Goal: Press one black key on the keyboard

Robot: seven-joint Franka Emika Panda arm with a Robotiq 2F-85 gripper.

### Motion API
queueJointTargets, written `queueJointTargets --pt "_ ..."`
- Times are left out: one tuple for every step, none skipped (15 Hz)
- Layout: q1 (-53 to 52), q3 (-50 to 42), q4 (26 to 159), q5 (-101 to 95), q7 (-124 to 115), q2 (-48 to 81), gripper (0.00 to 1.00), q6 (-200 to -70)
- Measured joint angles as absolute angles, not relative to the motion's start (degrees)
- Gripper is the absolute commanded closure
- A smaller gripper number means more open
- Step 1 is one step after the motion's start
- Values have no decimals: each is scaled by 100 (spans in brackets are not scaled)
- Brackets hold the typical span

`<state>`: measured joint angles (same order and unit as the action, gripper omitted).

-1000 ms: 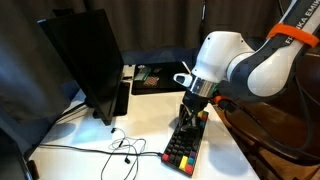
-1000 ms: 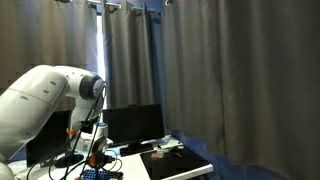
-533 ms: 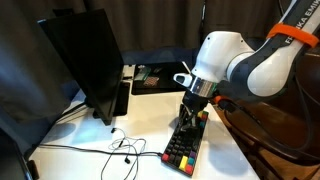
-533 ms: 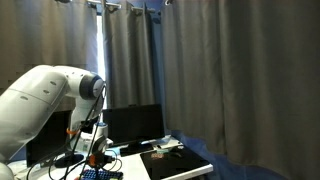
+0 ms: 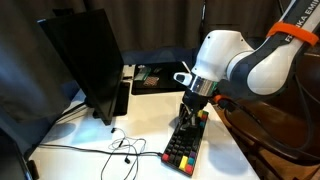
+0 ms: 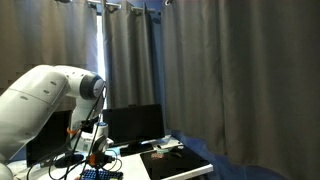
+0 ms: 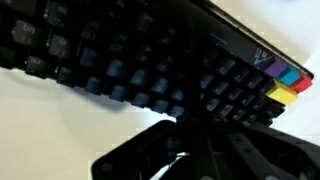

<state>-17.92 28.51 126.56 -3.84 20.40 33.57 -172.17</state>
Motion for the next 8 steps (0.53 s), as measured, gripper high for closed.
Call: queueJointTargets --pt "-1768 2871 12657 -384 2037 3348 100 -17208" --pt "-1735 2893 12658 -384 2033 3330 100 -17206" --pt "-1695 2917 12658 -384 2032 3305 100 -17202" --pt "-1655 2937 12661 -384 2031 3271 100 -17194" --pt "-1613 2962 12663 -384 2030 3237 100 -17181" --pt "-1568 2994 12666 -384 2028 3204 87 -17157" --pt "-1530 3022 12669 -384 2027 3170 73 -17128" --pt "-1499 3045 12675 -383 2015 3130 67 -17091"
